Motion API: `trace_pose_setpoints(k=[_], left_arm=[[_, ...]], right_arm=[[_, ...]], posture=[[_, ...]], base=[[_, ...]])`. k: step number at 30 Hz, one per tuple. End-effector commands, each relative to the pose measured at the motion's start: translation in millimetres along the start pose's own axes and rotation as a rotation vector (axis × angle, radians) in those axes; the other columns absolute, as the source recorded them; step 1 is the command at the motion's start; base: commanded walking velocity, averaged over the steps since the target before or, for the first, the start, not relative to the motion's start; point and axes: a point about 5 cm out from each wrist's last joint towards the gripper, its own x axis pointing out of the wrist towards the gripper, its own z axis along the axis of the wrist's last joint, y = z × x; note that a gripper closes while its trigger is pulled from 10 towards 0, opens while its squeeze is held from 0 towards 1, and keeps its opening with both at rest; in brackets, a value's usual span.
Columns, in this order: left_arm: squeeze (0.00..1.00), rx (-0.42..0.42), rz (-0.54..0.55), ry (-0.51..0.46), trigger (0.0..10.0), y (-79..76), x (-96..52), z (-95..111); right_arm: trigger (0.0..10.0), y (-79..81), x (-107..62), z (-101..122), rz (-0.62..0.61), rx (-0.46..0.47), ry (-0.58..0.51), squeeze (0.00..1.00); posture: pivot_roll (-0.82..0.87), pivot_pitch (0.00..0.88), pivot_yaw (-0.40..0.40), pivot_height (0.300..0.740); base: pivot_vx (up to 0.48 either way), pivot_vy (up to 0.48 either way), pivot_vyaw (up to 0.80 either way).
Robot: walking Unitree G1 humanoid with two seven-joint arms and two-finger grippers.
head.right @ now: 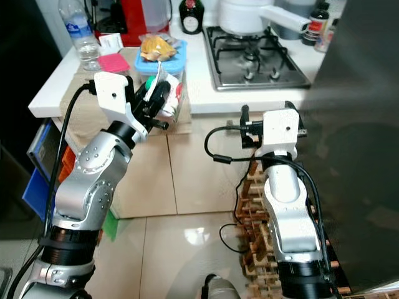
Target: Restocking fridge
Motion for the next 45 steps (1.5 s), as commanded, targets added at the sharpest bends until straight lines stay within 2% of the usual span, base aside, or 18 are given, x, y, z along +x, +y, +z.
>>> trace_pose_setpoints(k=[1, 3, 5, 6, 7, 37, 41, 45], left_arm=[[0.34, 0.01, 0.03, 0.005, 10.0, 4.8, -1.8, -2], [0.34, 0.011, 0.032, 0.005, 10.0, 5.0, -1.6, -2], [0.26, 0.011, 0.031, 0.006, 10.0, 5.1, -1.4, -2], [0.11, 0.007, 0.023, 0.007, 10.0, 4.8, -1.4, -3], [0.0, 0.006, 0.019, 0.008, 10.0, 4.7, -1.3, -3], [0.0, 0.003, 0.0, 0.003, 10.0, 3.7, -0.6, -3], [0.0, -0.004, 0.011, 0.006, 10.0, 5.8, -1.9, -5], [0.0, -0.003, 0.015, 0.004, 10.0, 6.9, -3.7, -6]], right_arm=[[10.0, 0.7, 1.4, 0, 0.01, 0.008, 0.004, 0.0], [10.0, 0.8, 1.5, 0, 0.011, 0.007, 0.004, 0.0], [10.0, 1.4, 1.6, -1, 0.014, 0.007, 0.005, 0.0], [10.0, 1.7, 1.6, -1, 0.016, 0.004, 0.005, 0.0], [10.0, 2.0, 1.6, -1, 0.019, 0.001, 0.005, 0.0], [10.0, 0.3, 1.6, -9, 0.025, -0.019, 0.031, 0.0], [10.0, -3.4, 0.0, -10, 0.017, -0.021, 0.029, 0.0], [10.0, -2.8, -1.2, -10, 0.022, -0.023, 0.028, 0.0]], posture=[[-0.16, 0.0, 0.028, 0.74], [-0.16, 0.0, 0.028, 0.74], [-0.16, 0.0, 0.027, 0.74], [-0.16, 0.0, 0.027, 0.74], [-0.16, 0.0, 0.027, 0.74], [-0.17, 0.0, 0.026, 0.74], [-0.17, 0.0, 0.026, 0.74], [-0.17, 0.0, 0.026, 0.74]], base=[[-0.285, 0.0, 0.0], [-0.285, 0.0, 0.0], [-0.289, 0.0, 0.0], [-0.289, 0.0, 0.0], [-0.289, 0.0, 0.0], [-0.286, 0.0, -0.02], [0.0, 0.0, -0.76], [0.0, 0.0, 0.0]])
